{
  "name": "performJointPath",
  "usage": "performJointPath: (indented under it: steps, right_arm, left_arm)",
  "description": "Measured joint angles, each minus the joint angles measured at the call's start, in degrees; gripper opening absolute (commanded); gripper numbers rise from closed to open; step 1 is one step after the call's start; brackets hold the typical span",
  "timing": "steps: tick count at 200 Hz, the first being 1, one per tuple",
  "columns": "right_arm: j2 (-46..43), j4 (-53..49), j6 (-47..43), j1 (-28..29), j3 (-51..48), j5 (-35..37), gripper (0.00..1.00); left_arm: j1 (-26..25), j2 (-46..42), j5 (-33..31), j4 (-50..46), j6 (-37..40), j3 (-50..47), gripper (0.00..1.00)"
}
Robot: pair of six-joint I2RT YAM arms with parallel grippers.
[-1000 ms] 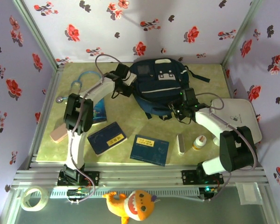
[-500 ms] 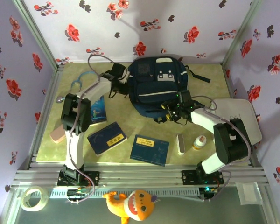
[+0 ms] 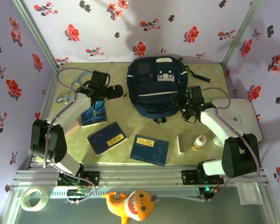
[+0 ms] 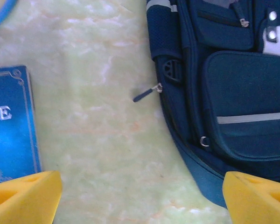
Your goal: Pack the student bag
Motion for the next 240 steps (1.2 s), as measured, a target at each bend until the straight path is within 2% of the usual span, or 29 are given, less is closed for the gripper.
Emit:
performJointPath:
  steps: [27, 48, 69, 128, 161, 197, 220, 240]
  right_arm:
    - [4.35, -1.09, -4.68, -3.37, 2.56, -0.5, 0.87]
    - [10.32, -1.6, -7.93, -3.72, 6.34, -1.73, 0.84]
    - [14.71, -1.01, -10.1, -2.49, 8.52, -1.81, 0.83]
    - [19.69, 1.07, -10.93, 4.63, 11.78, -3.06, 0.79]
    - [19.08, -4.22, -13.84, 6.19, 14.51, -0.52, 0.84]
    - [11.15, -13.55, -19.91, 7.67, 14.29, 3.93, 0.88]
    - [5.92, -17.88, -23.41, 13.2, 14.29, 6.23, 0.86]
    - [5.7, -20.09, -24.79, 19.32, 14.53, 5.99, 0.85]
  left_arm:
    - [-0.28, -0.31, 3.5, 2.82, -4.46, -2.93, 0.91]
    - [-0.44, -0.31, 4.7, 3.87, -6.32, -5.07, 0.93]
    - [-0.44, -0.61, 5.2, 4.26, -7.23, -6.84, 0.94]
    - [-0.44, -2.6, 6.19, 4.26, -7.65, -9.16, 0.94]
    - [-0.44, -4.0, 5.88, 4.2, -7.5, -10.71, 0.96]
    - [-0.17, -6.4, 4.2, 3.85, -6.4, -10.91, 0.97]
    - [0.55, -7.26, 3.1, 3.82, -5.86, -10.91, 0.99]
    - [1.77, -7.39, 2.67, 3.82, -5.75, -10.93, 1.0]
